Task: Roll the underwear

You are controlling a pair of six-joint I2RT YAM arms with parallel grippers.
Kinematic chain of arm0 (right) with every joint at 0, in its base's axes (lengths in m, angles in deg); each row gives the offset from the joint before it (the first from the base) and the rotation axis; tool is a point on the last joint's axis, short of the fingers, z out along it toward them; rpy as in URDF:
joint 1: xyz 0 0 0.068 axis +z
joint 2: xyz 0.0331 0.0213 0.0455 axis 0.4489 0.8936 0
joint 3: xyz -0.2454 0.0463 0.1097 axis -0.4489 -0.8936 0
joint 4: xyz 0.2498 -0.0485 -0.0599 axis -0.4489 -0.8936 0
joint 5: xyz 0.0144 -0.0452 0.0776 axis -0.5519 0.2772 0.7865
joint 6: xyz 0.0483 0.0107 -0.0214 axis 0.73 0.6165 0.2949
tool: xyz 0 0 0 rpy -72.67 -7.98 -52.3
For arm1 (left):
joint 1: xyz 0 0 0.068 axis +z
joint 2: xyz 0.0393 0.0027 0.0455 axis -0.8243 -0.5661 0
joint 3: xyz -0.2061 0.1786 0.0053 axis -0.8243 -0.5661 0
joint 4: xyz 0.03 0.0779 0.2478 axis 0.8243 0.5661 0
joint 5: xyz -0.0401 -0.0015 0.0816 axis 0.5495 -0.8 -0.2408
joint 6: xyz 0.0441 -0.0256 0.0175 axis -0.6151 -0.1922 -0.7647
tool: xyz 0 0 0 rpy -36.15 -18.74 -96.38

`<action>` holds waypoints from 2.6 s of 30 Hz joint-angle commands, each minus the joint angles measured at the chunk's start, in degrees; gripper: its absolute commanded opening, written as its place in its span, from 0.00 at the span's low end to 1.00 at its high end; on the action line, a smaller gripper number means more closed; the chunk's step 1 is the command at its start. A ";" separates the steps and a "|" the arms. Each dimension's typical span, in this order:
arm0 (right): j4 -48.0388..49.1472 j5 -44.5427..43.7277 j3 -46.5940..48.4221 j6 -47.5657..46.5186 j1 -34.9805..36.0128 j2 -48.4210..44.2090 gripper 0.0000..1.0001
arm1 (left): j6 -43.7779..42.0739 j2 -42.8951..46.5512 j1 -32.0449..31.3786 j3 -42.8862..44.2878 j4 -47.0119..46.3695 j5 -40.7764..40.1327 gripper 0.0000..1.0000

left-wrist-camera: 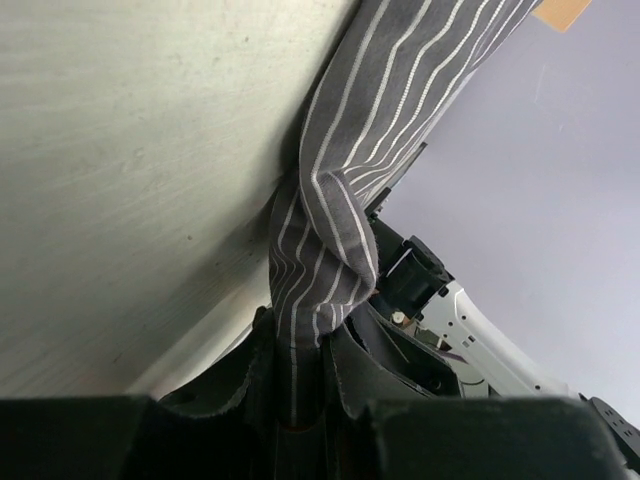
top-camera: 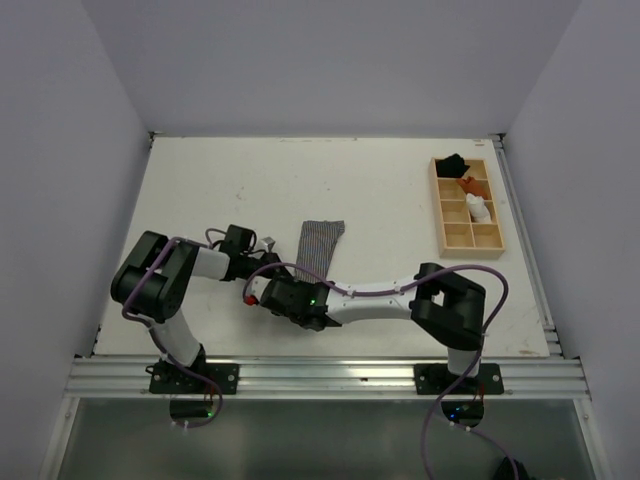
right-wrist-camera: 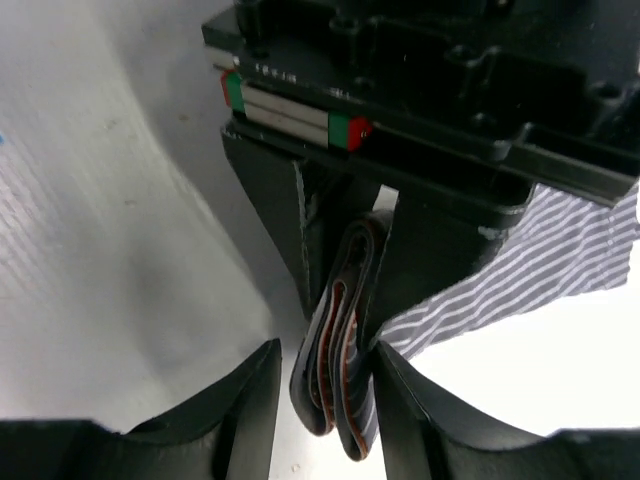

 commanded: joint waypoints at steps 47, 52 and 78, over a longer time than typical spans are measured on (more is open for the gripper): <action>-12.31 49.20 8.67 10.30 -21.50 2.25 0.00 | -32.70 7.23 14.79 14.37 14.63 -20.06 0.50; -11.00 57.81 9.12 12.76 -25.89 4.36 0.00 | -39.45 9.69 14.79 11.38 1.19 -8.65 0.45; -2.56 73.21 2.26 18.21 -37.06 8.67 0.00 | -89.39 -1.99 3.37 22.98 22.10 12.73 0.44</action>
